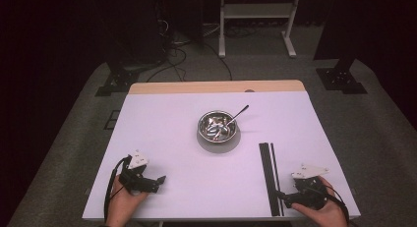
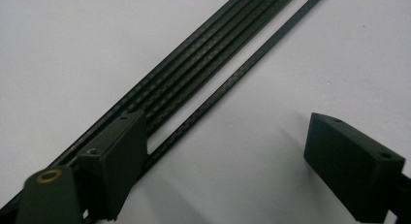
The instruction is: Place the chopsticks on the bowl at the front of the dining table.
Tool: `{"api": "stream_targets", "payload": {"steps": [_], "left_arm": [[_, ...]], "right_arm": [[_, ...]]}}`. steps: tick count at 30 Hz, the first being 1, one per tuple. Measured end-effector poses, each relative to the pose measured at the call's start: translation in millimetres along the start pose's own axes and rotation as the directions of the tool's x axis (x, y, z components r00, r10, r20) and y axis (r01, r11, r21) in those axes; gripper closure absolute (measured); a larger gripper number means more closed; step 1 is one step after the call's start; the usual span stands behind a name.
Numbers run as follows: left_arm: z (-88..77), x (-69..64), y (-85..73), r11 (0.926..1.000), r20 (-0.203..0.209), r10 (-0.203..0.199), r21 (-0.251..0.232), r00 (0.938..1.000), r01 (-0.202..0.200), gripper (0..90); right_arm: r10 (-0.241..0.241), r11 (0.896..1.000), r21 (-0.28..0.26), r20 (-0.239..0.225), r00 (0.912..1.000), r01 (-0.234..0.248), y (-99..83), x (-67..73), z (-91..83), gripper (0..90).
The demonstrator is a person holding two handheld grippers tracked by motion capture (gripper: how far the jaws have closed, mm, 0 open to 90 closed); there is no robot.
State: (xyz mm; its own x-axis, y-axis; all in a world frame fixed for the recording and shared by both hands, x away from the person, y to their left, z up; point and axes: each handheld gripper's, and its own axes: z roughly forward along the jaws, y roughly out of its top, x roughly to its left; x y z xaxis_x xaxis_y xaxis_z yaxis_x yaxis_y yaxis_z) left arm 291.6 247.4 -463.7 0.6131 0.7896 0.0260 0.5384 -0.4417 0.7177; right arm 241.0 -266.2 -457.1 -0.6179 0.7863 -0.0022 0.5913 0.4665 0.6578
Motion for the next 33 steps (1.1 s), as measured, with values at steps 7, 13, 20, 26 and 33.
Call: {"api": "stream_targets", "payload": {"steps": [7, 13, 20, 26, 33], "left_arm": [[-0.1, 0.0, 0.0, 1.0, 0.0, 0.001, 0.0, 1.0, -0.001, 0.0], [0.0, 0.0, 0.0, 1.0, 0.0, 0.0, 0.0, 1.0, 0.0, 0.0], [0.0, 0.0, 0.0, 1.0, 0.0, 0.0, 0.0, 1.0, 0.0, 0.0], [0.0, 0.0, 0.0, 1.0, 0.0, 0.0, 0.0, 1.0, 0.0, 0.0], [-0.1, 0.1, 0.0, 1.0, 0.0, 0.001, 0.0, 1.0, -0.001, 0.0]], "right_arm": [[0.0, 1.0, 0.007, 0.005, 1.0, -0.001, -0.9, -2.4, -1.7, 13.8], [0.016, 1.0, 0.009, 0.019, 0.9997, -0.016, -4.3, -8.9, -4.9, 13.8], [0.036, 0.999, 0.01, 0.036, 0.9987, -0.037, -9.2, -17.7, -9.6, 13.8], [0.046, 0.999, 0.011, 0.043, 0.998, -0.046, -11.1, -22.8, -11.4, 13.8], [0.057, 0.998, 0.013, 0.053, 0.9969, -0.058, -13.3, -28.9, -13.7, 13.9]]}}
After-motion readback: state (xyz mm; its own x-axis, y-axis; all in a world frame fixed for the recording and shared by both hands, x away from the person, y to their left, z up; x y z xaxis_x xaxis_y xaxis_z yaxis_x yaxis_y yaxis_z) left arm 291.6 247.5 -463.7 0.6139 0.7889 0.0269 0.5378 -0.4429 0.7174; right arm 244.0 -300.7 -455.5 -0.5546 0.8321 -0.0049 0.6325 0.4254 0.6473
